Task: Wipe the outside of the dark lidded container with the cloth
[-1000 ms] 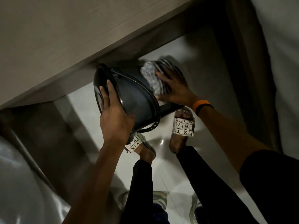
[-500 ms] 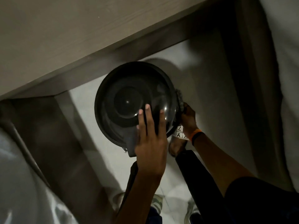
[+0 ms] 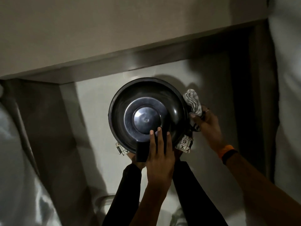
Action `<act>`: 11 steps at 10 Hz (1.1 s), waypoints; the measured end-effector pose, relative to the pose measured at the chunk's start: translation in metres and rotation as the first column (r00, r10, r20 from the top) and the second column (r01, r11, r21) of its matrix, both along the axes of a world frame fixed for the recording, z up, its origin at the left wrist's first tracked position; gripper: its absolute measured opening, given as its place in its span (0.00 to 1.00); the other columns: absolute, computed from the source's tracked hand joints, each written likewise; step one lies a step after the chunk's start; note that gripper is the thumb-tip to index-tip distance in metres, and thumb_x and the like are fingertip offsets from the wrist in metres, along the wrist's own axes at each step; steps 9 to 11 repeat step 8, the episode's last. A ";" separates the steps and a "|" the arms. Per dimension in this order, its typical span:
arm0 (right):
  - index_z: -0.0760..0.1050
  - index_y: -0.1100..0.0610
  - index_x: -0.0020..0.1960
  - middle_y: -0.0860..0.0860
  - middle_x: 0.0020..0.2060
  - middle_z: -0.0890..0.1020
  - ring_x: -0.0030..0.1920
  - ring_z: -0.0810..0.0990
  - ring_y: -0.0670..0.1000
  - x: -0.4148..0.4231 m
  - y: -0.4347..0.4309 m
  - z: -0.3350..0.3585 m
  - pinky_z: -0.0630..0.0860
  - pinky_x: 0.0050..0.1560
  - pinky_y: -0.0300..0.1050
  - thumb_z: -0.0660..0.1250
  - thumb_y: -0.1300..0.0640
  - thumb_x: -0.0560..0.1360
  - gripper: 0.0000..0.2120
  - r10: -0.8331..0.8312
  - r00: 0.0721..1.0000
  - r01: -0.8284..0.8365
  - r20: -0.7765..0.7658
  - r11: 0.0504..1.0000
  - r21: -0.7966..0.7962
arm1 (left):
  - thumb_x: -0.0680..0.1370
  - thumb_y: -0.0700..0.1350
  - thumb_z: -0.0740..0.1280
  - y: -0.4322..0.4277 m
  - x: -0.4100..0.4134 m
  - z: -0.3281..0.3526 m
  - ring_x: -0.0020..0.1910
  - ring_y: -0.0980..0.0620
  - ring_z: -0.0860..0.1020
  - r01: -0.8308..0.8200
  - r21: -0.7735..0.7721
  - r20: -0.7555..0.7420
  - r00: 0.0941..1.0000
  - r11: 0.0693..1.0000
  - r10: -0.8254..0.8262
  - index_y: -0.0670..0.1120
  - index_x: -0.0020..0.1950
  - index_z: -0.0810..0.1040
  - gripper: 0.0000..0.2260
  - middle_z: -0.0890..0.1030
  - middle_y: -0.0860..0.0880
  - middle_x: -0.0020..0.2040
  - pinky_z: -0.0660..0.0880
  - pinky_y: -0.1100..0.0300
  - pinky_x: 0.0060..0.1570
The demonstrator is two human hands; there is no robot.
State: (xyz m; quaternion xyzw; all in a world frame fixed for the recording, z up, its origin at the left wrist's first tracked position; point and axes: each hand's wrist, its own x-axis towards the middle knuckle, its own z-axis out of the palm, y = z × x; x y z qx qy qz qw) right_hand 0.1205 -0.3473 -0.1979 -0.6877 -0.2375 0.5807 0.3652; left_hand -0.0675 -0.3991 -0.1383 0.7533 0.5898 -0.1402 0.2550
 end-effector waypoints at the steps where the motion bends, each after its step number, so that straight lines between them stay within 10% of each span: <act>1: 0.78 0.52 0.63 0.39 0.52 0.86 0.56 0.84 0.43 0.002 0.017 0.023 0.82 0.50 0.34 0.67 0.64 0.82 0.13 0.006 0.999 -0.008 0.053 0.999 0.047 | 0.79 0.51 0.67 0.023 -0.004 0.008 0.71 0.37 0.76 -0.065 0.048 0.090 0.994 0.997 0.061 0.41 0.71 0.79 0.24 0.77 0.39 0.72 0.84 0.45 0.54; 3: 0.75 0.54 0.70 0.53 0.69 0.80 0.71 0.79 0.51 0.008 0.112 0.105 0.77 0.72 0.50 0.68 0.64 0.81 0.19 0.017 0.956 -0.147 0.292 0.891 0.429 | 0.82 0.53 0.61 0.162 -0.014 0.040 0.81 0.36 0.58 -0.044 0.350 0.120 0.993 0.936 0.002 0.40 0.80 0.65 0.29 0.64 0.38 0.81 0.60 0.35 0.77; 4: 0.75 0.61 0.71 0.63 0.75 0.72 0.78 0.69 0.63 0.007 0.177 0.124 0.70 0.78 0.61 0.65 0.72 0.79 0.21 0.009 0.758 -0.440 0.652 0.746 0.501 | 0.82 0.56 0.58 0.249 -0.014 0.050 0.83 0.36 0.51 0.035 0.433 0.061 0.996 0.901 -0.068 0.41 0.83 0.56 0.33 0.56 0.37 0.83 0.53 0.33 0.78; 5: 0.72 0.56 0.75 0.63 0.80 0.64 0.82 0.60 0.66 0.004 0.213 0.118 0.62 0.79 0.69 0.65 0.67 0.80 0.24 0.130 0.489 -0.657 0.862 0.705 0.267 | 0.82 0.60 0.55 0.290 -0.016 0.044 0.83 0.35 0.48 0.065 0.421 0.011 0.997 0.905 -0.077 0.42 0.84 0.52 0.35 0.51 0.37 0.84 0.50 0.31 0.78; 6: 0.59 0.42 0.81 0.56 0.85 0.46 0.85 0.43 0.60 -0.002 0.239 0.100 0.47 0.81 0.72 0.65 0.42 0.81 0.31 0.530 0.108 -0.733 0.841 0.614 -0.293 | 0.83 0.65 0.50 0.321 -0.020 0.028 0.83 0.36 0.44 0.072 0.313 -0.018 0.997 0.947 -0.070 0.46 0.85 0.47 0.36 0.46 0.39 0.85 0.45 0.28 0.77; 11: 0.54 0.42 0.82 0.57 0.85 0.45 0.85 0.41 0.61 -0.010 0.242 0.096 0.43 0.81 0.74 0.62 0.31 0.77 0.38 0.469 0.120 -0.706 0.875 0.660 -0.257 | 0.81 0.67 0.44 0.330 -0.030 0.023 0.83 0.40 0.43 0.039 0.238 0.014 0.999 0.971 -0.044 0.48 0.84 0.42 0.37 0.46 0.41 0.85 0.44 0.31 0.78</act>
